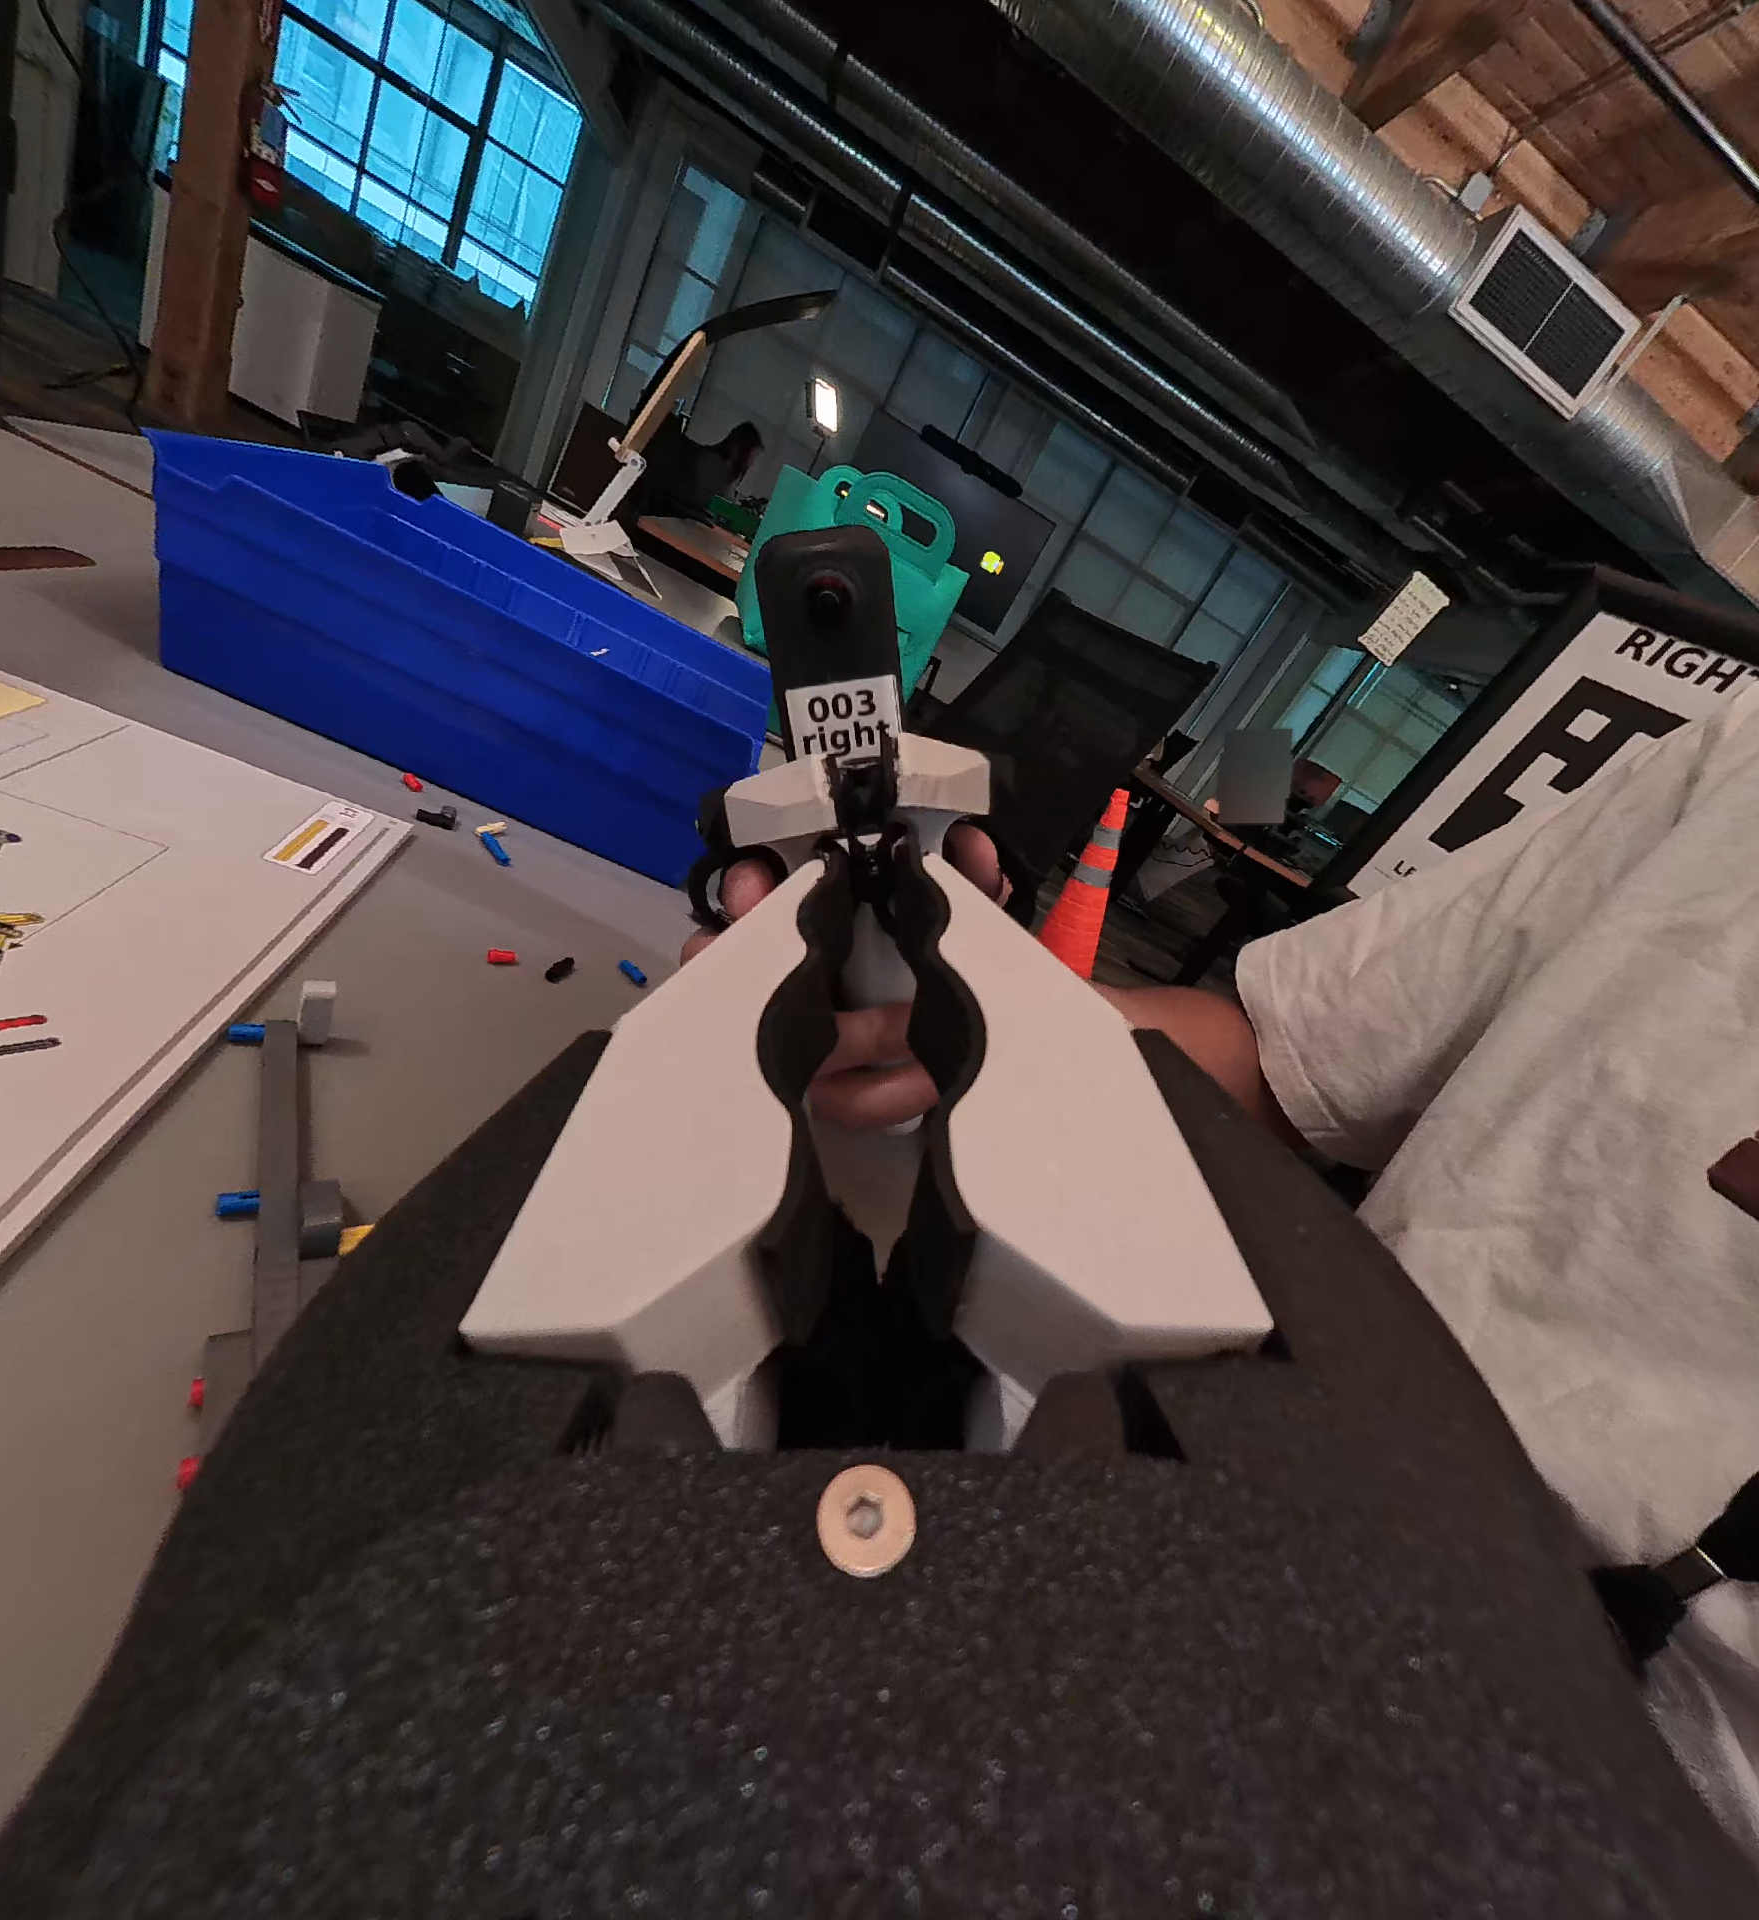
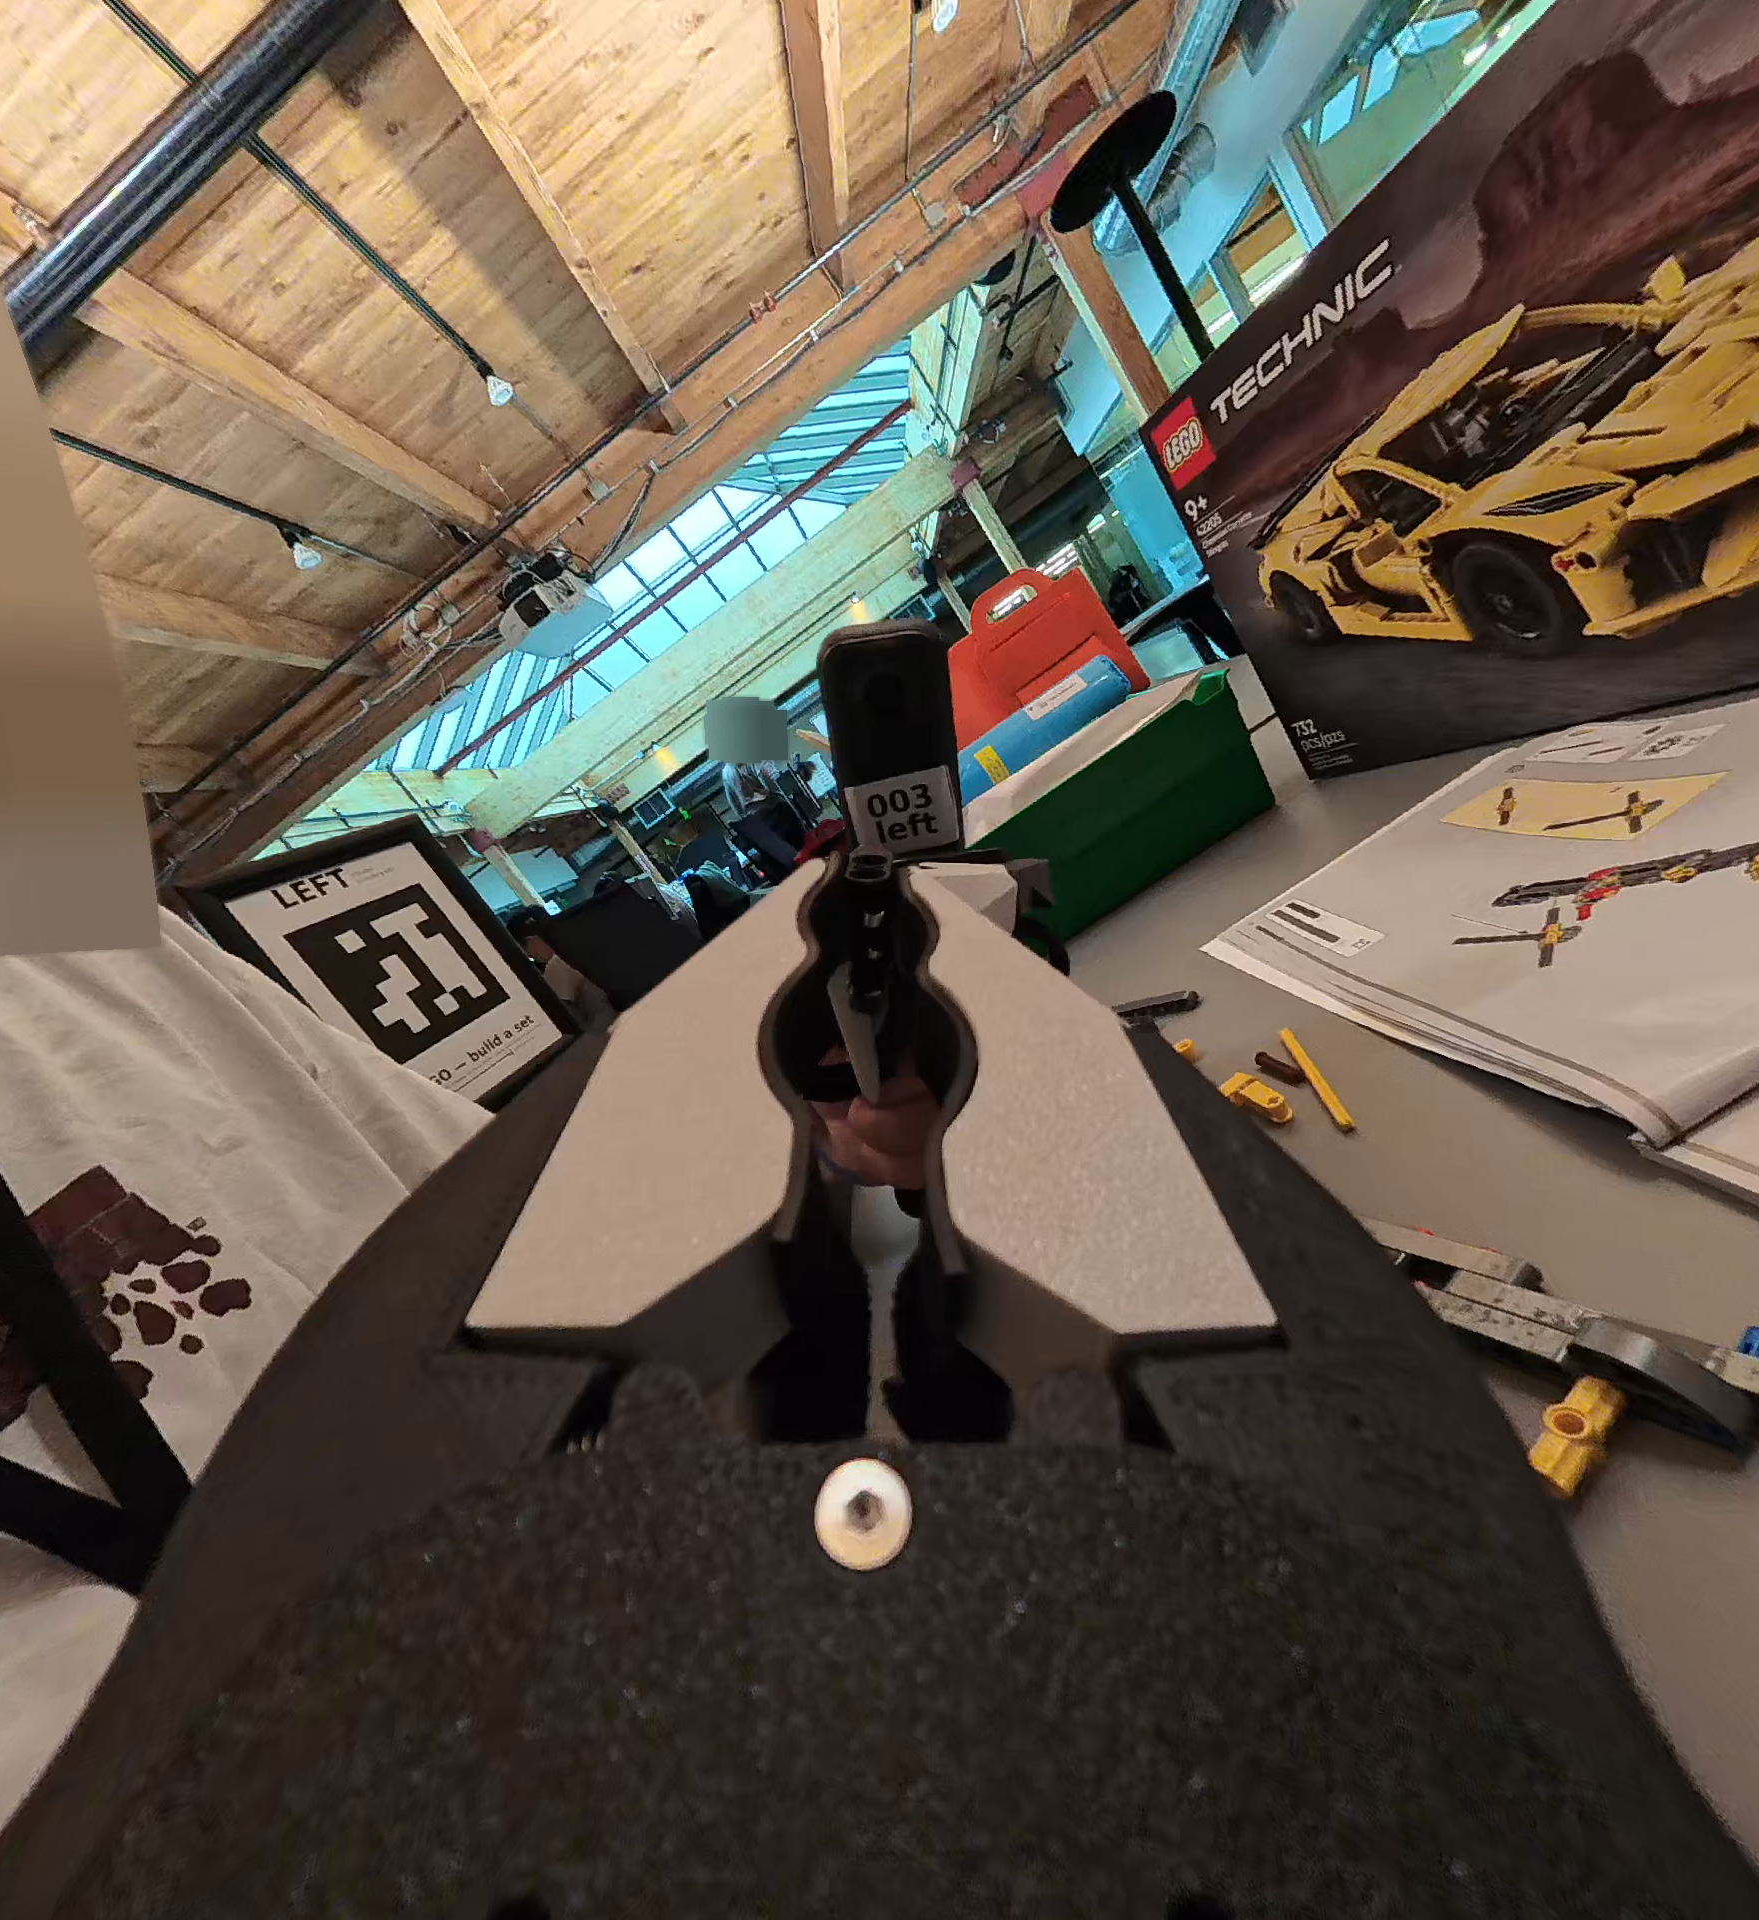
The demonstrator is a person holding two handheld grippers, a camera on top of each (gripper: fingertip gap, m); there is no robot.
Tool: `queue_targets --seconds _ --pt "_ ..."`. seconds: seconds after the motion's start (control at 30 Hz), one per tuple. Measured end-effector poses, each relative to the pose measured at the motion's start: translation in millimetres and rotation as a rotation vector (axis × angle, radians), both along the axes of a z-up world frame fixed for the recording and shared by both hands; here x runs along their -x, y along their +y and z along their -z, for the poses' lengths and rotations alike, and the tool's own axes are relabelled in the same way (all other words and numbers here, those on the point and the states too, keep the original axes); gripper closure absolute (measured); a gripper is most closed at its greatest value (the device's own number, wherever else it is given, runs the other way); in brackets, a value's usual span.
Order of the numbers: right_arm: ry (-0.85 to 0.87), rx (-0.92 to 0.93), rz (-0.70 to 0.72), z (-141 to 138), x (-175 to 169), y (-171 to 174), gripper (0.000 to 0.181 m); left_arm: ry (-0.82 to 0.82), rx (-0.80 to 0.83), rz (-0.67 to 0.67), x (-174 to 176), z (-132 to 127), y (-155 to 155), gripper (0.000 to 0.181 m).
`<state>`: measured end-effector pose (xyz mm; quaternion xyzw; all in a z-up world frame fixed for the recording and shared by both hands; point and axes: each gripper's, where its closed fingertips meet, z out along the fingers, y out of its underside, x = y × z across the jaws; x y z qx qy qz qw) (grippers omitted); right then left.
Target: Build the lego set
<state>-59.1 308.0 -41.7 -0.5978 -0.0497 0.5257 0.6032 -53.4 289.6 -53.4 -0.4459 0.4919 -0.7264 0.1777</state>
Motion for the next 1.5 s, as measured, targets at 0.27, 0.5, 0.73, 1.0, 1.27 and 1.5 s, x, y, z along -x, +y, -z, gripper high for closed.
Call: queue_targets --seconds 0.27,0.5,0.73,1.0,1.27,1.5 --pt "0.055 -0.007 -0.005 -2.4 -0.5 1.4 0.174 -0.009 0.011 -0.005 -0.3 -2.3 1.3 0.176" --pt "0.152 0.013 -0.037 -3.7 -0.1 3.3 0.173 -0.011 0.014 -0.017 -1.0 -2.6 3.5 0.176" --pt "0.169 0.025 -0.063 -4.3 -0.3 3.4 0.172 -0.012 0.016 -0.021 -0.6 -3.8 4.3 0.176" --pt "0.127 0.024 -0.024 -1.0 -1.0 6.8 0.174 -0.003 0.012 -0.04 -2.1 -2.1 7.5 0.176" --pt "0.128 0.027 -0.014 1.3 -2.1 7.9 0.175 0.007 -0.003 -0.046 -2.8 0.0 7.6 0.176" --pt "0.088 0.024 -0.013 4.2 -0.9 6.6 0.176 0.026 -0.005 -0.028 -2.0 1.7 6.1 0.176"
